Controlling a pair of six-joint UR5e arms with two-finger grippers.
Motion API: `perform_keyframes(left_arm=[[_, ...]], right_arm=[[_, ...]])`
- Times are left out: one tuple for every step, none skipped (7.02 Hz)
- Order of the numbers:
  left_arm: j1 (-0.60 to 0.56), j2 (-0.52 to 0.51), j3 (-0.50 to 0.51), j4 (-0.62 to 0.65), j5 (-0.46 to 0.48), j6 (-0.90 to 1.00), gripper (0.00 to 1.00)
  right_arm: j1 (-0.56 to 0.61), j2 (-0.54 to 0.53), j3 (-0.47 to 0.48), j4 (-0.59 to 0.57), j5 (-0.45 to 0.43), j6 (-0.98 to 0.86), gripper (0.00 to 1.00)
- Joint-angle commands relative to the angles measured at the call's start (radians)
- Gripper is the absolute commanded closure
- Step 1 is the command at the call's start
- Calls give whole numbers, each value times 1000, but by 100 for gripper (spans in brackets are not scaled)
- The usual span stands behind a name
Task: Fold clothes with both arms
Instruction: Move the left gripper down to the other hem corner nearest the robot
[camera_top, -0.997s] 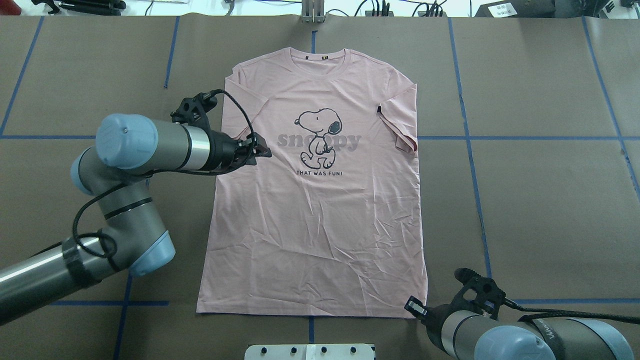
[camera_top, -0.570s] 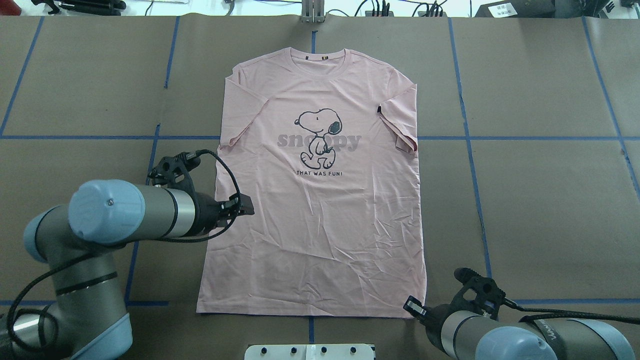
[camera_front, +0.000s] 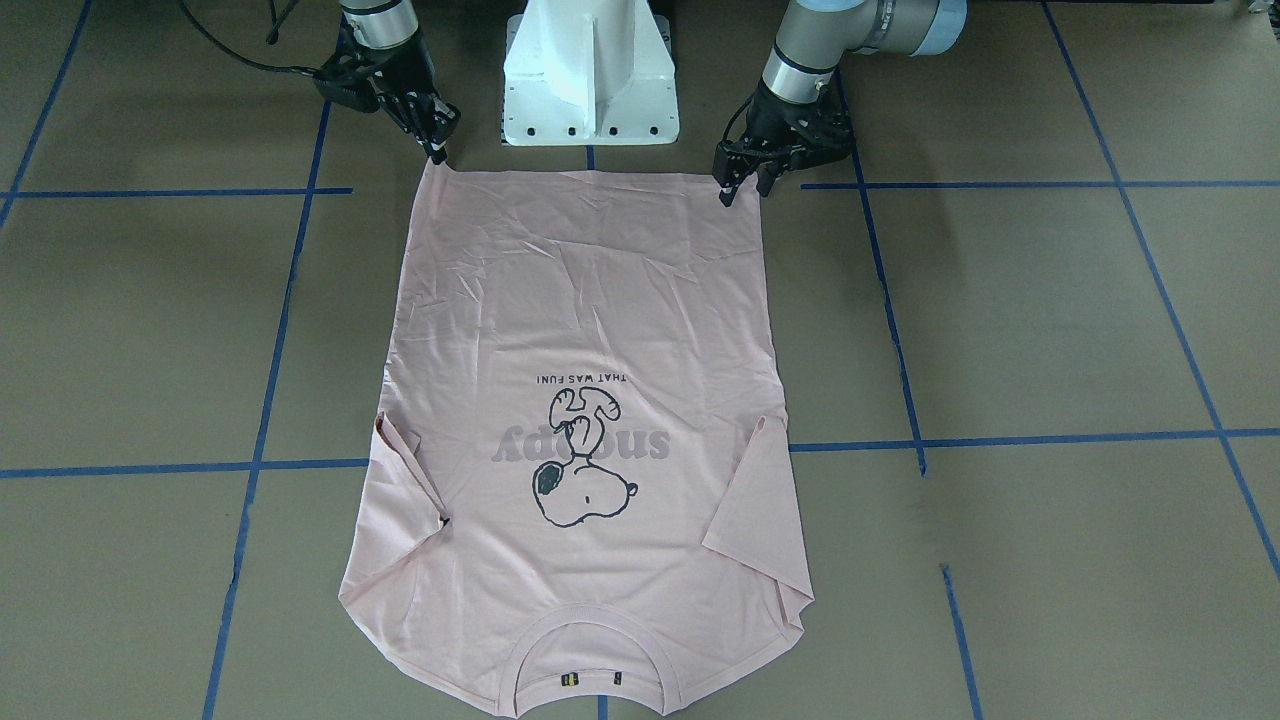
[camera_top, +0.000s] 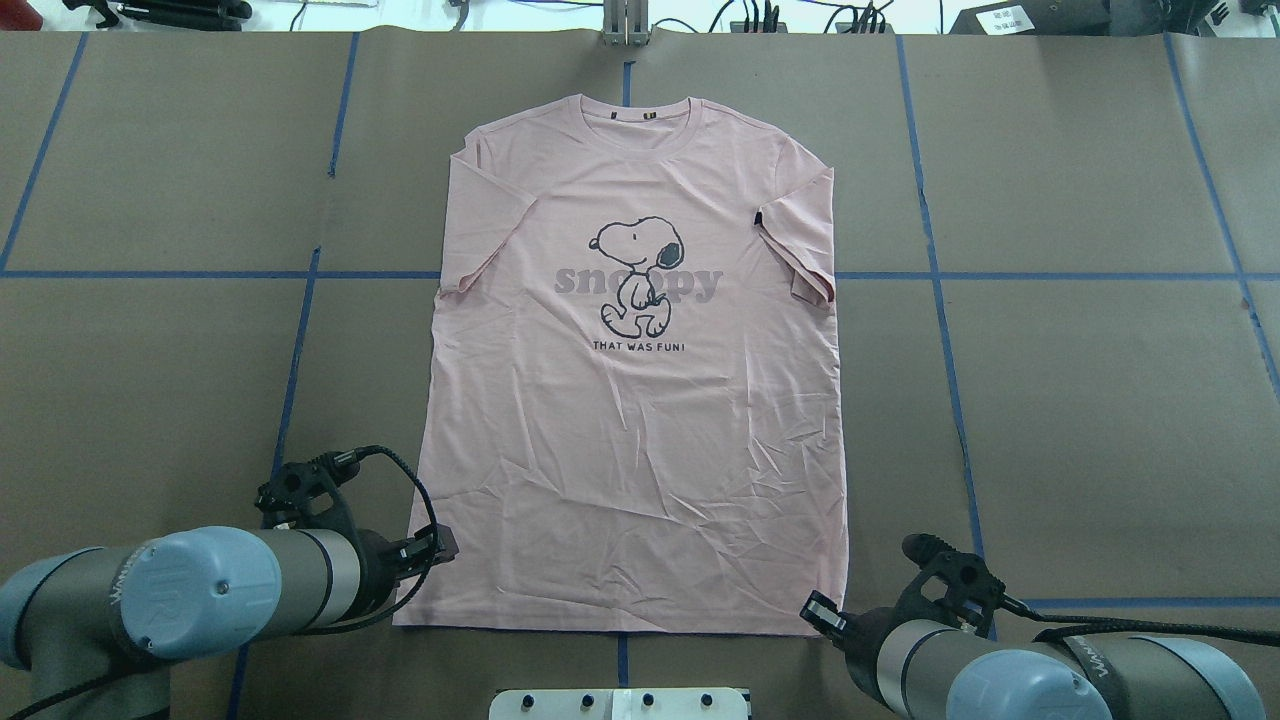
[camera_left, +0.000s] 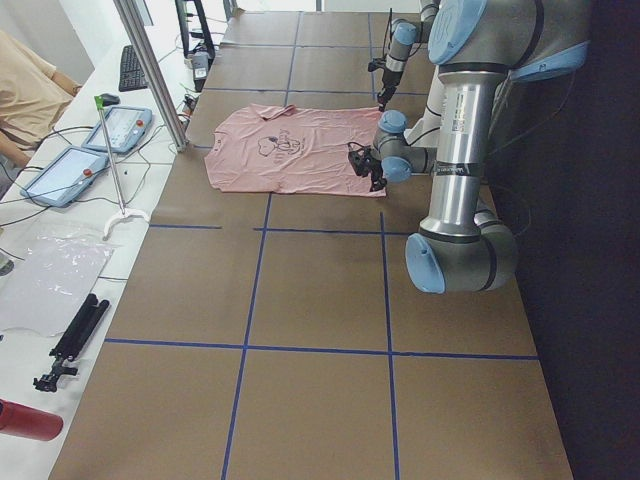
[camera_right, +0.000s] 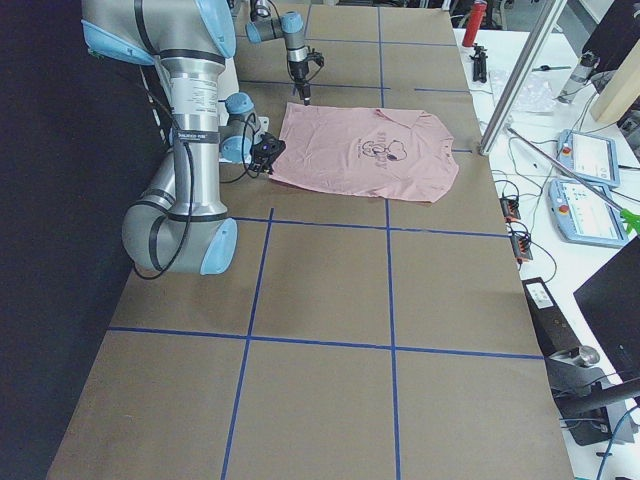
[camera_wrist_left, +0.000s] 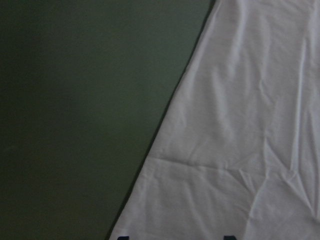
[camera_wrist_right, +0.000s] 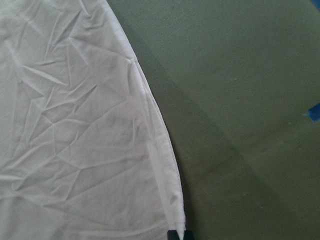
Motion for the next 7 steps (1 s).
perform_keyframes(left_arm=[[40, 8, -3, 3, 5, -40, 31], [59, 28, -6, 5, 6, -60, 32], [65, 30, -7, 5, 6, -74, 32], [68, 33, -9, 17, 6, -75, 32], [70, 33, -7, 21, 6, -75, 32], [70, 33, -6, 23, 6, -75, 33], [70, 33, -6, 25, 6, -83, 43]], right_arm=[[2, 0, 1, 1, 4, -3, 100], [2, 1, 1, 4, 4, -3, 100], [2, 0, 1, 4, 4, -3, 100], [2, 0, 1, 4, 1, -3, 100], [2, 0, 1, 4, -2, 0, 100], [2, 0, 1, 4, -2, 0, 100], [2, 0, 1, 4, -4, 0, 100]])
